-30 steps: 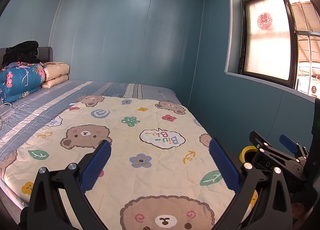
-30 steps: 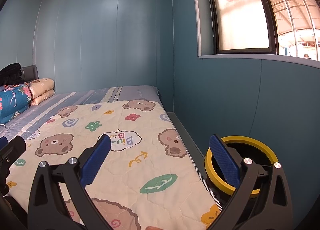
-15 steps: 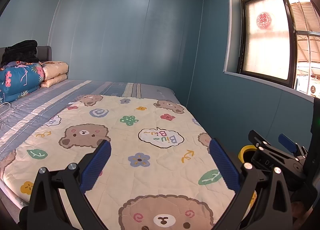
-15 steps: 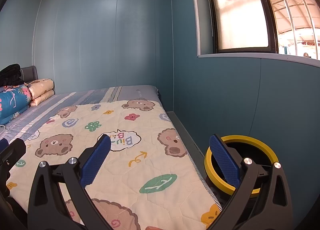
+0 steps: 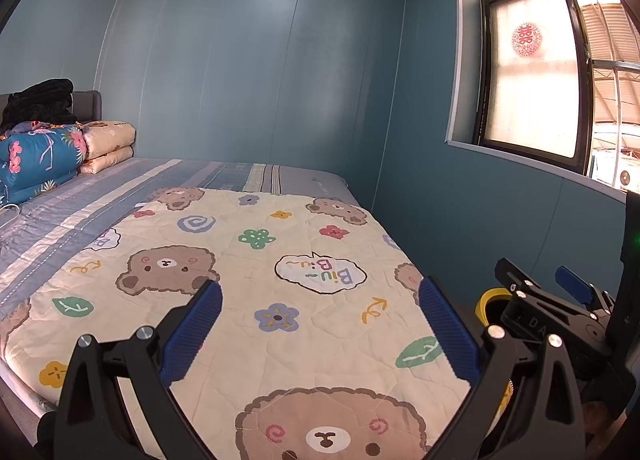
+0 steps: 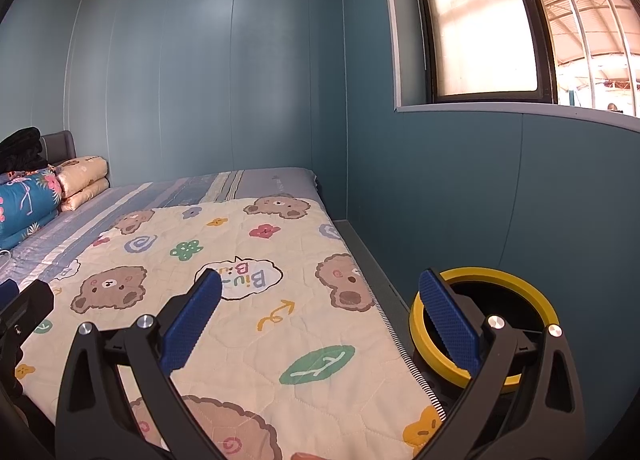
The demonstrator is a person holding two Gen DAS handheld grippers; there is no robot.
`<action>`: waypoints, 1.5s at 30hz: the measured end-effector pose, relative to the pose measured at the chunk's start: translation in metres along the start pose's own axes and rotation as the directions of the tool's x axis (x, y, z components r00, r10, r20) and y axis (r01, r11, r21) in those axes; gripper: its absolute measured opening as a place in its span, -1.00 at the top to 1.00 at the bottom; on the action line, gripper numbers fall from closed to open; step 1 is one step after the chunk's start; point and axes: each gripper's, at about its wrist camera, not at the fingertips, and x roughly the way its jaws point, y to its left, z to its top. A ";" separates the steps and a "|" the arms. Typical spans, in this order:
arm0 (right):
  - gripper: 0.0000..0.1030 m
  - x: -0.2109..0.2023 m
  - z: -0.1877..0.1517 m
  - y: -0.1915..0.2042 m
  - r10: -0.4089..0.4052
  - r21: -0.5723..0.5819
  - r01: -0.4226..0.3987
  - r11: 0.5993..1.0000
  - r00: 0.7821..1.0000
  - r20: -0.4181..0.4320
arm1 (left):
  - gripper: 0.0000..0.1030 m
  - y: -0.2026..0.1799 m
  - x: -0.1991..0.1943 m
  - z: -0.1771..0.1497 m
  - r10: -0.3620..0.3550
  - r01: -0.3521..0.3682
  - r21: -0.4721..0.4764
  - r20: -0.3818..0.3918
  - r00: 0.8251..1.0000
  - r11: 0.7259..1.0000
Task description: Collect trash
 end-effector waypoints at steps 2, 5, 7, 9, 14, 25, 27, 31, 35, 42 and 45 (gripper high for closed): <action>-0.84 0.000 0.000 0.000 -0.001 0.001 0.001 1.000 1.000 -0.001 | -0.85 0.000 0.000 -0.001 -0.001 0.001 -0.002 0.000 1.000 1.000; -0.84 0.001 0.000 0.000 -0.002 0.001 0.002 1.000 1.000 0.001 | -0.84 0.000 0.000 -0.001 -0.001 0.001 -0.001 -0.001 1.000 1.000; -0.84 0.001 0.000 0.000 -0.001 0.000 0.001 1.000 1.000 -0.002 | -0.84 0.000 0.000 0.000 -0.001 0.001 -0.001 -0.001 1.000 1.000; -0.84 0.001 0.000 0.000 0.000 0.000 0.000 1.000 1.000 -0.004 | -0.85 0.000 0.000 -0.001 0.000 0.000 -0.002 -0.002 1.000 1.000; -0.85 0.001 -0.001 0.000 -0.001 0.000 0.001 1.000 1.000 -0.004 | -0.84 0.000 0.000 -0.001 0.000 0.000 -0.002 -0.002 1.000 1.000; -0.84 0.002 -0.003 0.000 -0.001 0.003 0.001 1.000 1.000 -0.008 | -0.84 -0.003 0.000 -0.002 -0.003 0.003 -0.001 -0.004 1.000 1.000; -0.84 0.002 -0.003 0.000 -0.002 0.003 0.002 1.000 1.000 -0.008 | -0.84 -0.004 0.000 -0.003 -0.002 0.002 0.000 -0.003 1.000 1.000; -0.84 0.002 -0.003 0.000 -0.002 0.003 0.002 1.000 1.000 -0.009 | -0.84 -0.004 0.000 -0.002 -0.004 0.004 -0.003 -0.006 1.000 1.000; -0.84 0.002 -0.003 0.000 -0.002 0.004 0.002 1.000 1.000 -0.008 | -0.85 -0.004 0.000 -0.003 -0.001 0.001 -0.005 -0.008 1.000 1.000; -0.84 0.003 -0.004 0.000 -0.003 0.005 0.003 1.000 1.000 -0.013 | -0.84 -0.005 0.000 -0.003 0.000 0.000 -0.004 -0.010 1.000 1.000; -0.84 0.004 -0.004 0.001 -0.004 0.004 0.004 1.000 1.000 -0.017 | -0.84 -0.005 0.001 -0.003 0.001 -0.001 -0.004 -0.011 1.000 1.000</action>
